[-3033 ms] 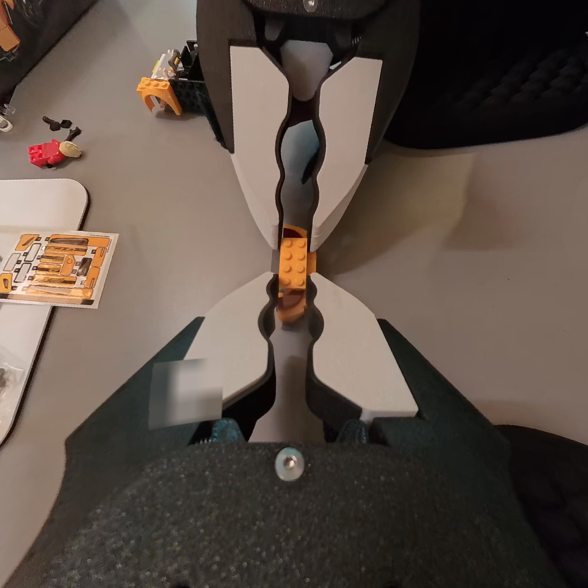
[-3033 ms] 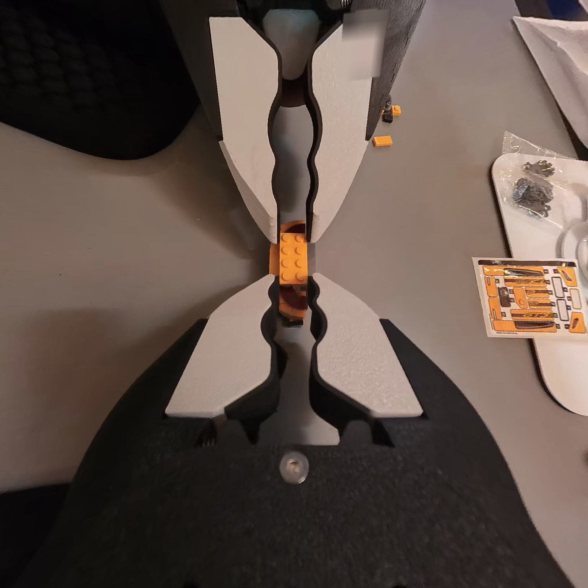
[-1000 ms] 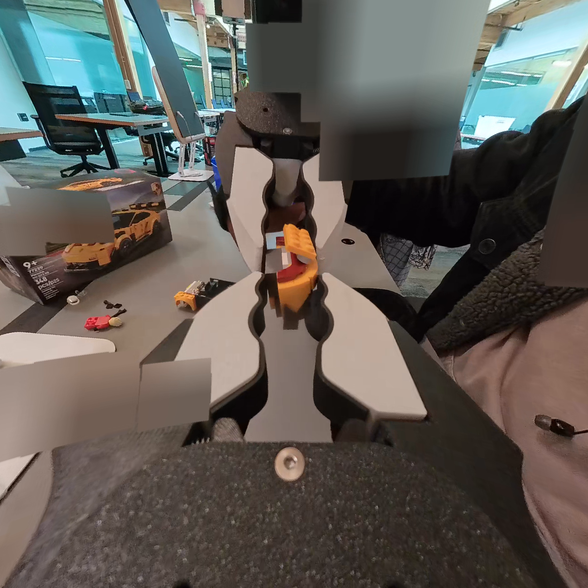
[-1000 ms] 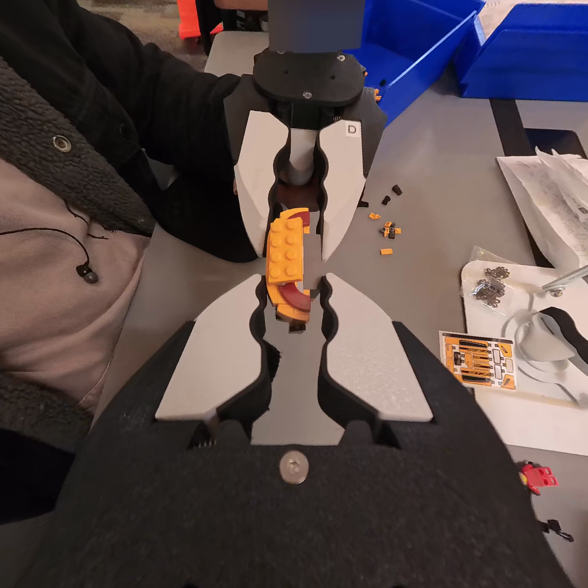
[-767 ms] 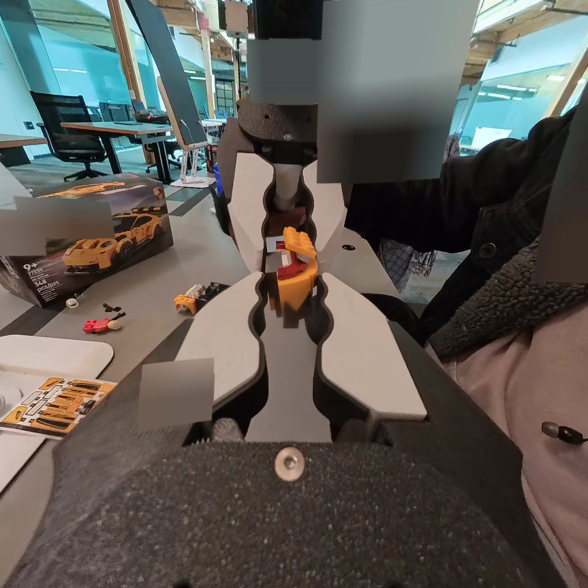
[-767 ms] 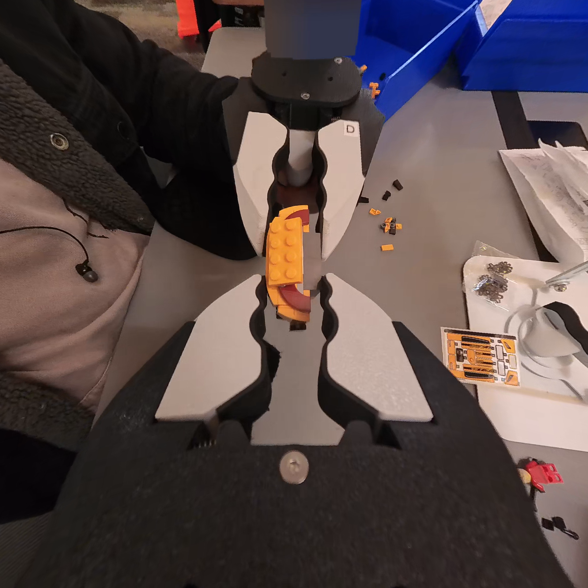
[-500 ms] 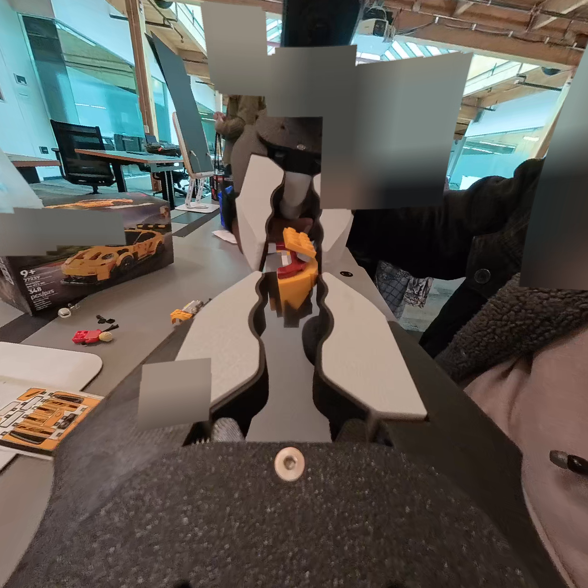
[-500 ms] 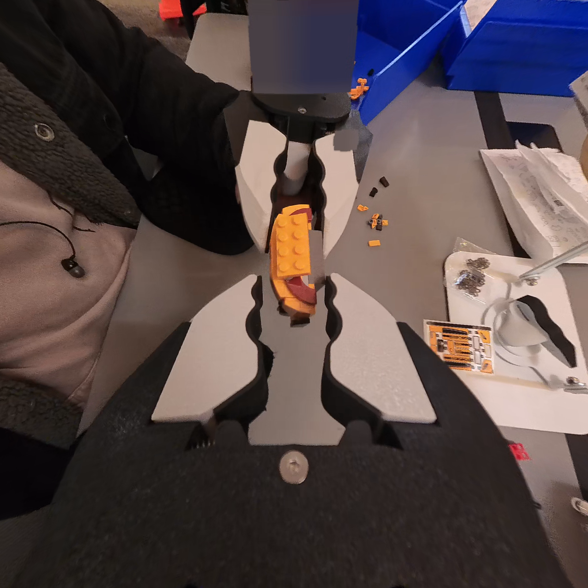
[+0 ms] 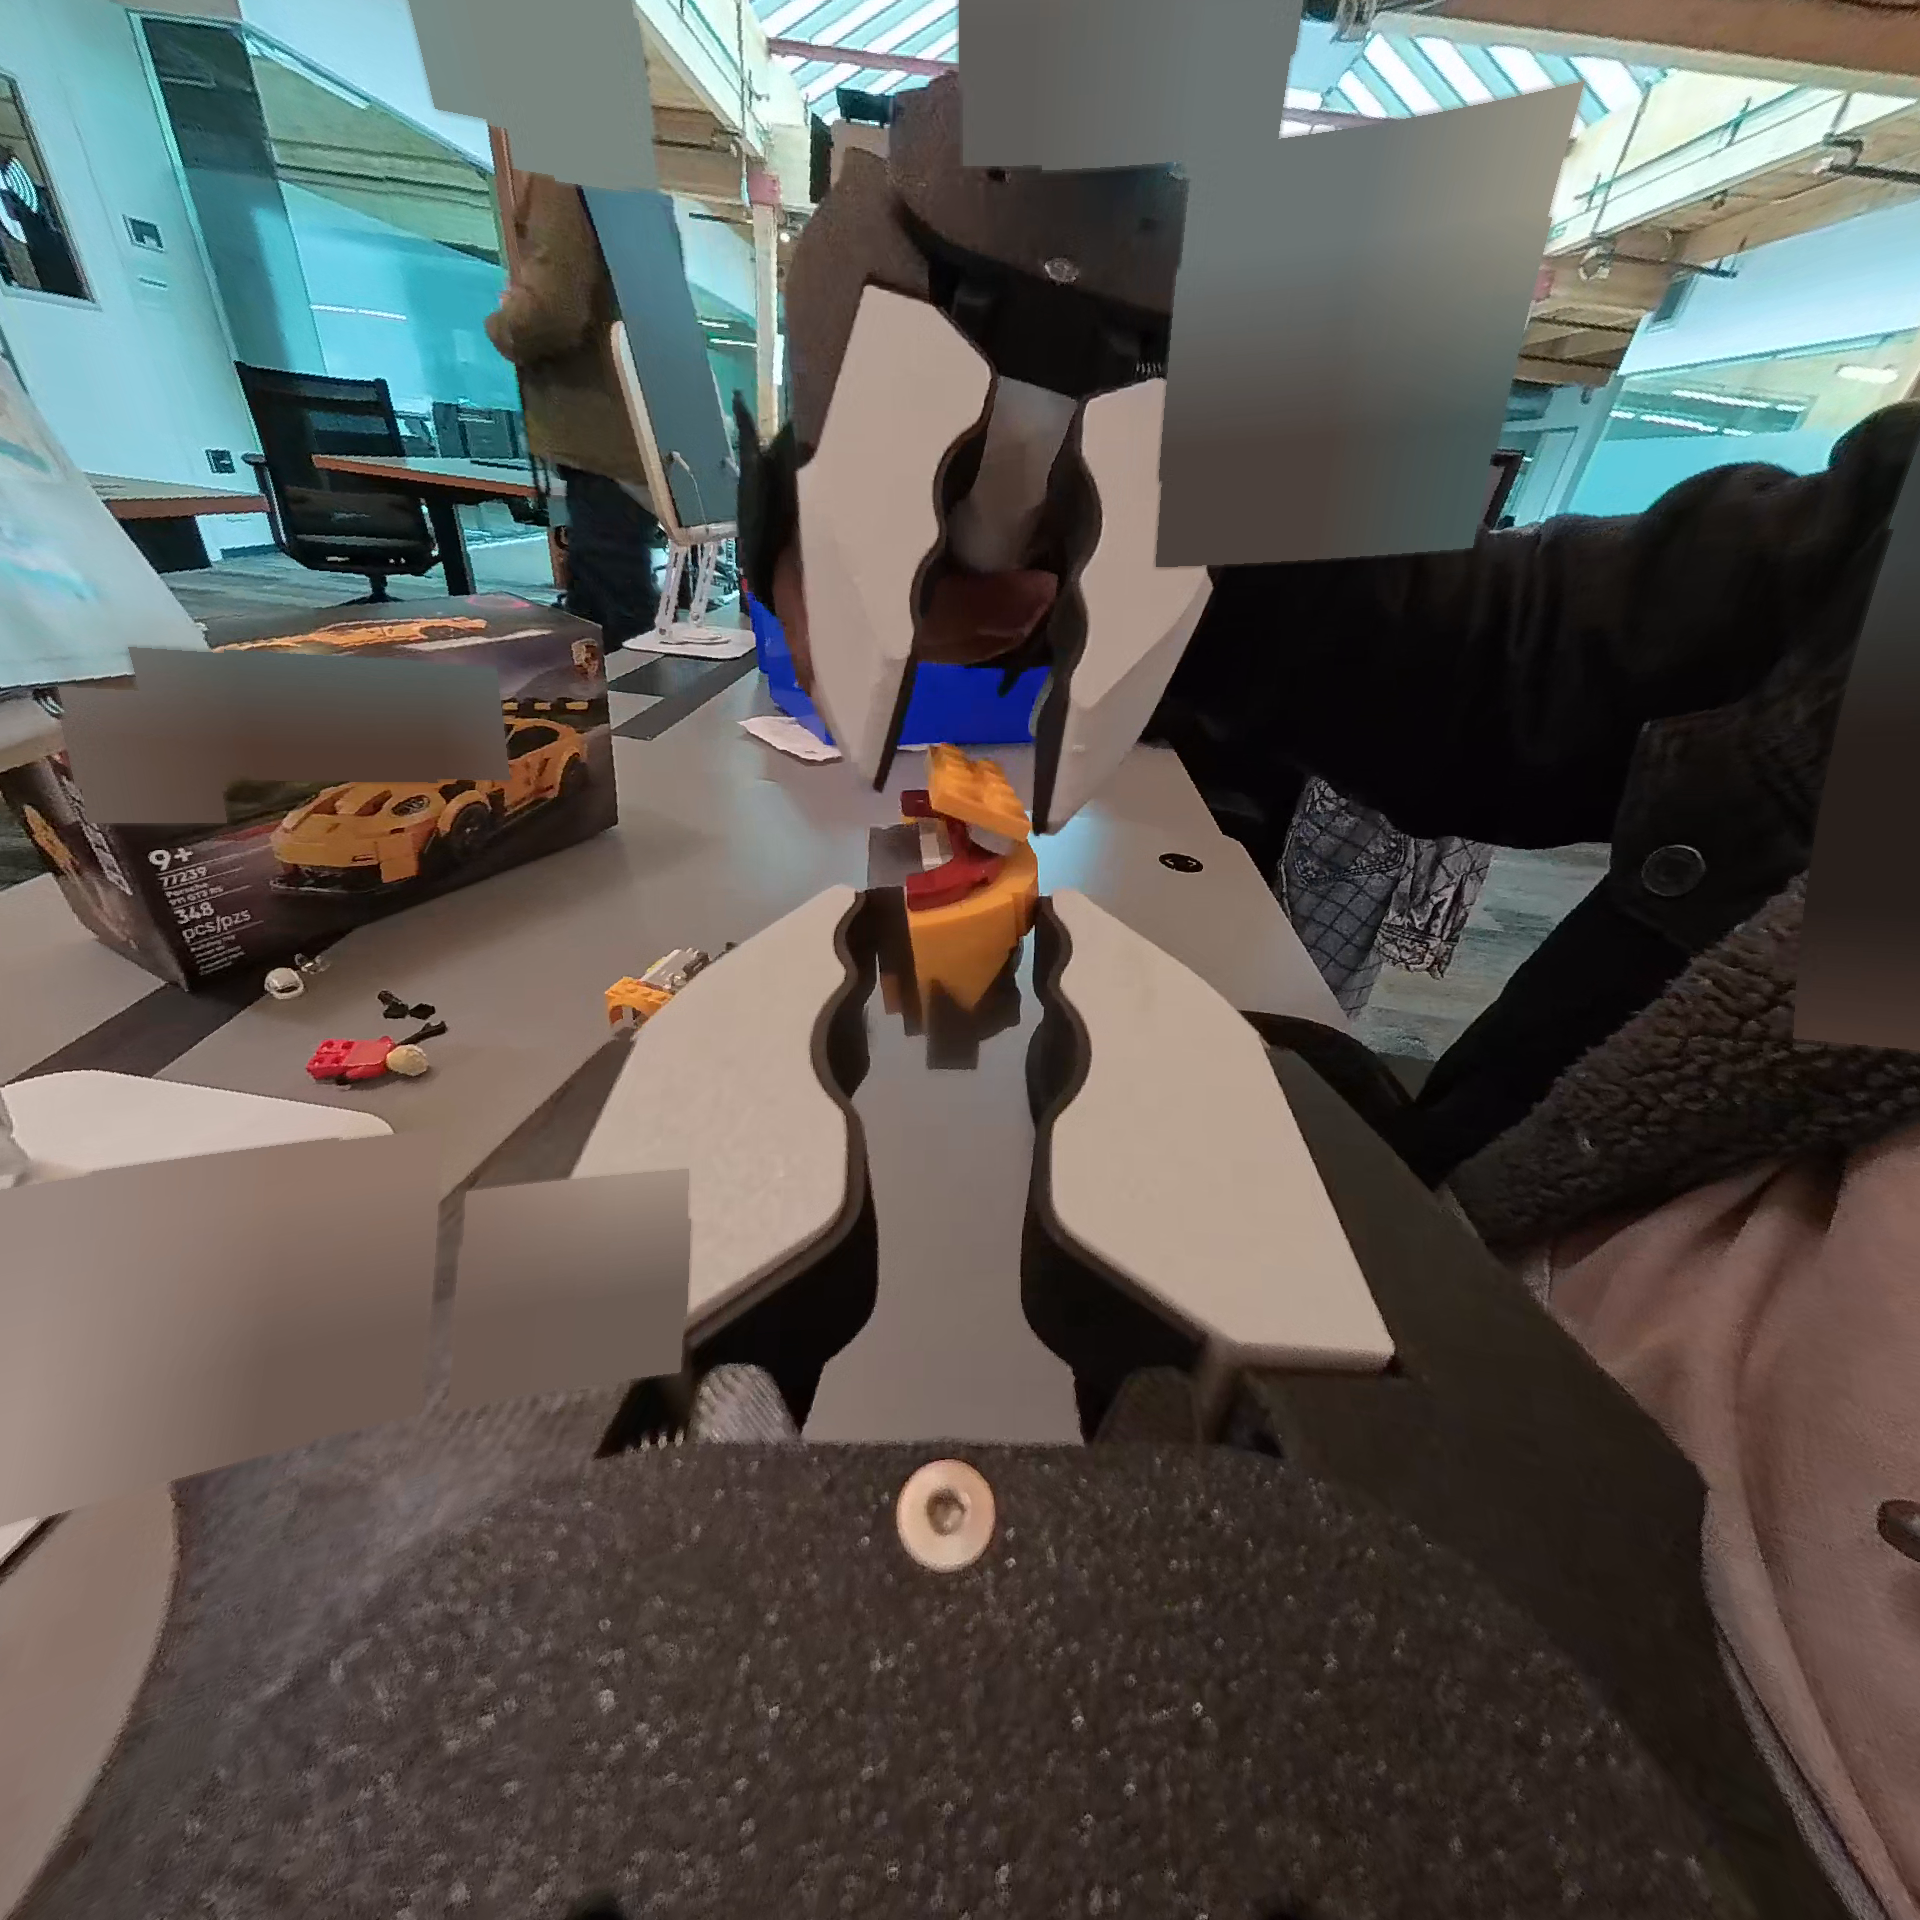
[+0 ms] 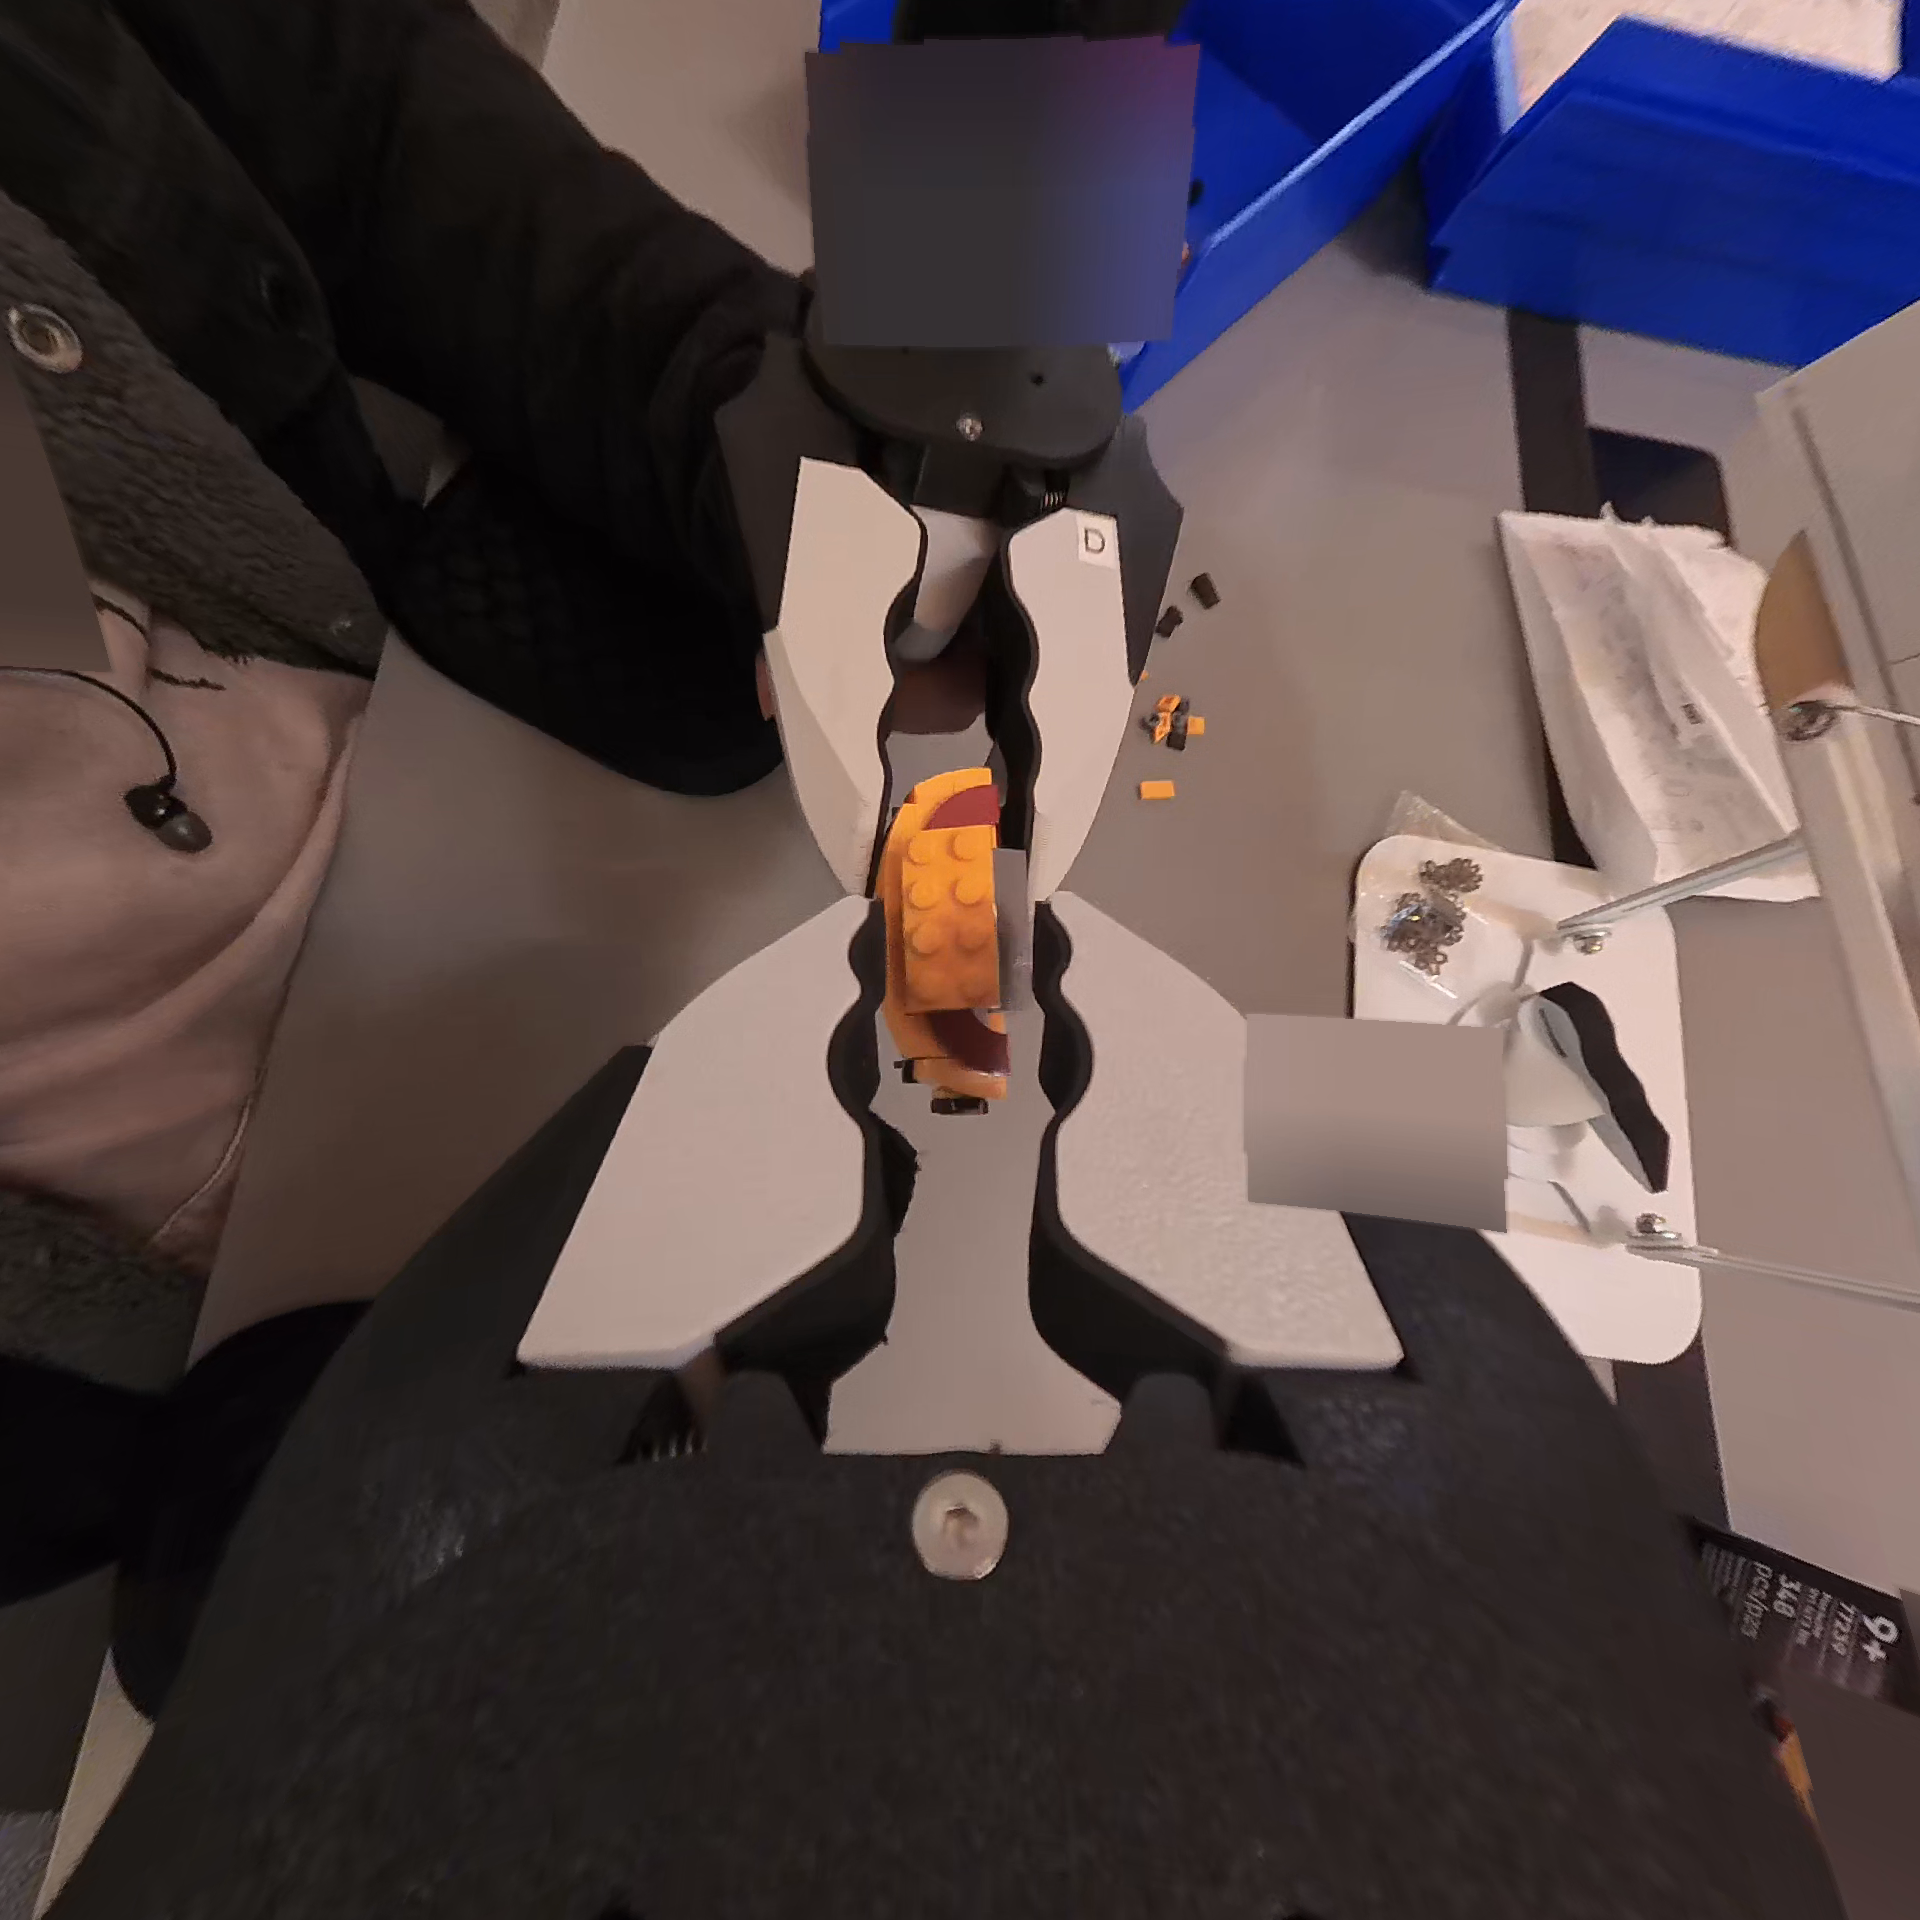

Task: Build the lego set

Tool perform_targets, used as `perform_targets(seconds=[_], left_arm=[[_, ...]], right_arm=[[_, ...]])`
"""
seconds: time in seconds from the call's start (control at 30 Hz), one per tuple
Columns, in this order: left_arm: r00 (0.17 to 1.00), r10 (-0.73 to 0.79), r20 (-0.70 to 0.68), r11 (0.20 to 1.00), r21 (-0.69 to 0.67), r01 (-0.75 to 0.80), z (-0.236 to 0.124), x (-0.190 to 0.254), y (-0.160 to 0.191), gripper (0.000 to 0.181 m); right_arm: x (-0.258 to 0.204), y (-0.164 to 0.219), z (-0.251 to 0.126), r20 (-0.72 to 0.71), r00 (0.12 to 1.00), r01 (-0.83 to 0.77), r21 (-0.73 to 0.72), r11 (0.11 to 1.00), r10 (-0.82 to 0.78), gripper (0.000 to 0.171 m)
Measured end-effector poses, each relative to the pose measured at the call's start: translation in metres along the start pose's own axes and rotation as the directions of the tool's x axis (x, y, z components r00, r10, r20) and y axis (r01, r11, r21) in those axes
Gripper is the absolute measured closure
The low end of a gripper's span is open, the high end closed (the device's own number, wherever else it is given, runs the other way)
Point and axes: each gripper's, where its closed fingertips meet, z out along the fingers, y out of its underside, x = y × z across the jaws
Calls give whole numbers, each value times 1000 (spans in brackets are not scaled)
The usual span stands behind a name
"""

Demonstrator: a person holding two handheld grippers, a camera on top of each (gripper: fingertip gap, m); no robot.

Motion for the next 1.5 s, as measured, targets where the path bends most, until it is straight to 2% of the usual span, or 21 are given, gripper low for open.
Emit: perform_targets(seconds=[0.1, 0.37, 1.5], left_arm=[[1000, 12, -6, 1000, -8, -12, 1, 2, 0, 152], [999, 34, -15, 999, -1, -34, 0, 5, -3, 152], [999, 41, 25, 999, 31, -41, -8, -1, -16, 152]], right_arm=[[-1, 0, 2, 41, 999, -24, -10, 1000, 25, 154], [-4, -1, 0, 174, 979, -101, -34, 994, 105, 154], [-2, -18, -2, 48, 998, 36, -33, 999, -35, 145]])
